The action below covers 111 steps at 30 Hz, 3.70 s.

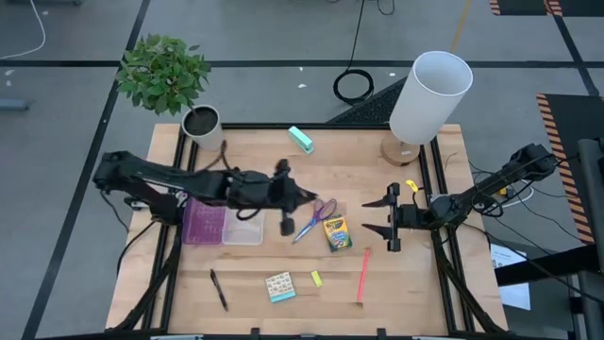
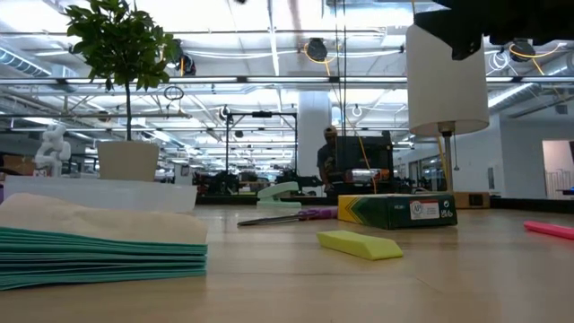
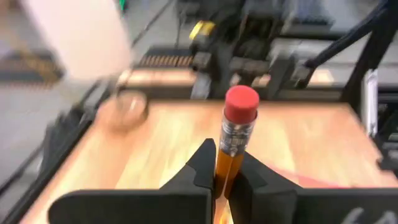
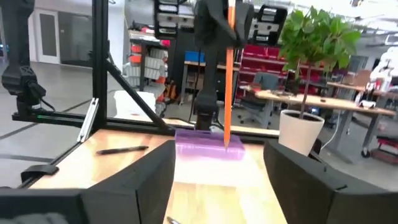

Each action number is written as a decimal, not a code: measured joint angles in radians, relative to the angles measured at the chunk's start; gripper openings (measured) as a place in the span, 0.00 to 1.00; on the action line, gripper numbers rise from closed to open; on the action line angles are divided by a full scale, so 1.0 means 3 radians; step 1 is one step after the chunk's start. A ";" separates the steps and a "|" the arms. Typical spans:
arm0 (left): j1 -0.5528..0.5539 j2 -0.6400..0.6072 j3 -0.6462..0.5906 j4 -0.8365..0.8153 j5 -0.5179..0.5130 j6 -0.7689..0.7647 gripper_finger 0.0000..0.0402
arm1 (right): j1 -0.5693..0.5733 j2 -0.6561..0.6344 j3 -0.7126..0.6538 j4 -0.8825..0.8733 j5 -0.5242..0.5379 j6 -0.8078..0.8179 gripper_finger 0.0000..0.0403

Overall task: Pack school essentials
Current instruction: Put the orange pencil into the purple supply box, then put the pink pencil into the purple supply box

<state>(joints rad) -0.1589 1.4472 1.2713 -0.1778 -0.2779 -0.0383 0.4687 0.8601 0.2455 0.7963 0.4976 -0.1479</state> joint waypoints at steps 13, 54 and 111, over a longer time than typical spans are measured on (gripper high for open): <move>0.0076 -0.0431 -0.0194 -0.1848 -0.0551 -0.1659 0.05 | 0.0016 -0.0007 0.0001 -0.0146 -0.0001 0.0242 0.56; 0.0364 -0.0352 -0.1401 -0.1669 -0.0396 -0.3475 0.13 | 0.0009 -0.0007 0.0001 -0.0210 0.0015 0.0178 0.56; -0.0134 -0.0299 -0.0987 -0.1590 -0.0623 -0.2769 0.36 | 0.0016 0.0002 0.0101 -0.0835 -0.0446 0.1029 0.56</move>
<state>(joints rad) -0.1992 1.3577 0.9752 -0.6548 -0.4648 -0.8690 0.4735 0.8608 0.2757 0.5457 0.3639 0.1607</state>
